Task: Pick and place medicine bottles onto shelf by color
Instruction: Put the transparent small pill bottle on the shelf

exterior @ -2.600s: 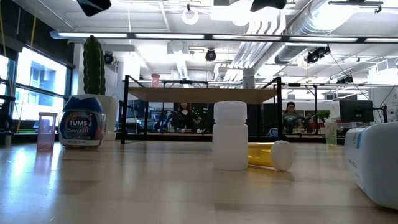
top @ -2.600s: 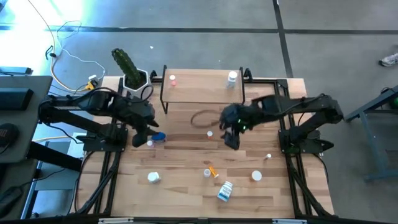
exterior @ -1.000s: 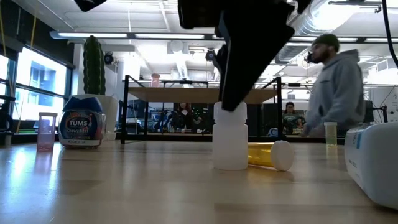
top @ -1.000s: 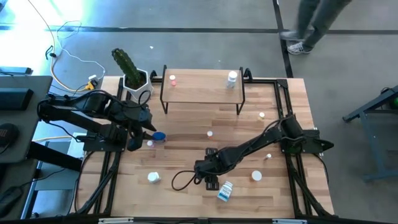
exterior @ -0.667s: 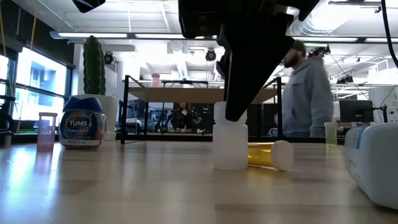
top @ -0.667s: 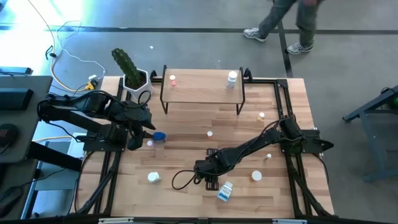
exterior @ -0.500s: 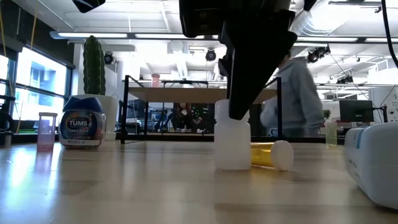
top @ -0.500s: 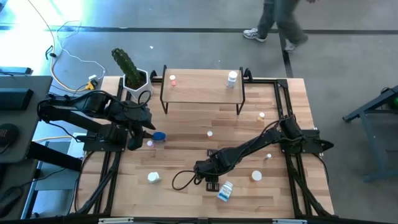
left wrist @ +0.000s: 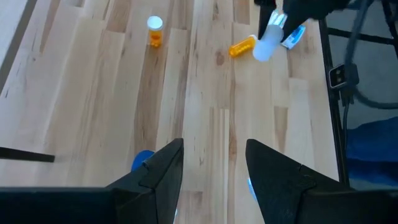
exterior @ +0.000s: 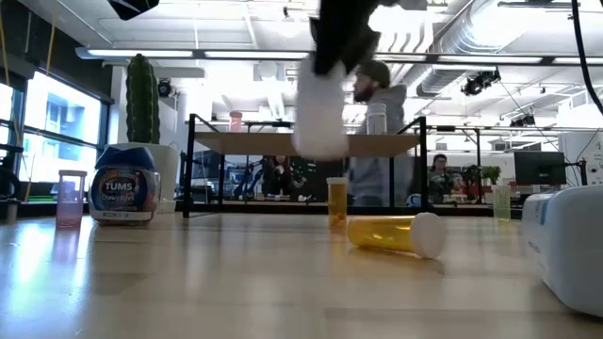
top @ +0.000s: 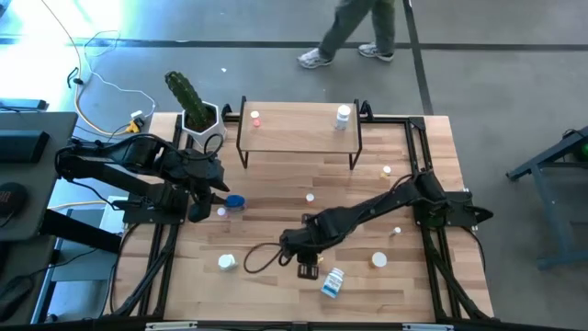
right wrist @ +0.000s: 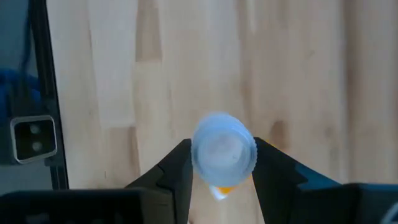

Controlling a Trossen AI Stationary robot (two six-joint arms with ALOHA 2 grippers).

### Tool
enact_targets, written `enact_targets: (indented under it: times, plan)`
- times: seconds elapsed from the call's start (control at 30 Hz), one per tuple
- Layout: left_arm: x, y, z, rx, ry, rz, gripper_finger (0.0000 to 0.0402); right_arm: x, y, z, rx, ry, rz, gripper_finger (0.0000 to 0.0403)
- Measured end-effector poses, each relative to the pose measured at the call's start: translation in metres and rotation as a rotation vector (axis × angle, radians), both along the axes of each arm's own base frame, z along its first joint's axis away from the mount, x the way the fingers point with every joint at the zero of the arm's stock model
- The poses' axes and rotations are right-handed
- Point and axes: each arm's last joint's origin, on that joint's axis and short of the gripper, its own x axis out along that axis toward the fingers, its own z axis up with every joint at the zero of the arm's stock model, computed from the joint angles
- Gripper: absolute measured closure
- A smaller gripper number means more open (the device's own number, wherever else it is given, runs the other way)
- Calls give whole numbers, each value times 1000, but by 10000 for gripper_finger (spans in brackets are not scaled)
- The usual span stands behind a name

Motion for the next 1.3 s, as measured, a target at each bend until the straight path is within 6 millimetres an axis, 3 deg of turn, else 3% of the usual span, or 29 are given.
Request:
enact_targets:
  times: [0.13, 0.27, 0.7, 1.0, 1.3]
  plan:
    - [0, 0, 0, 4, 0, -4, 236, 5, -18, 30, -51, -46, -14, 284]
    - [0, 1, 0, 28, -1, 14, 236, 9, -48, 53, -102, -54, -53, 284]
    - [0, 3, 0, 97, -2, 69, 236, 2, -176, 110, -208, -92, -188, 284]
    - [0, 7, 1, 188, -4, 142, 236, -20, -270, 114, -254, -46, -306, 284]
    - [0, 8, 1, 209, -5, 159, 236, -49, -340, 113, -287, -13, -411, 284]
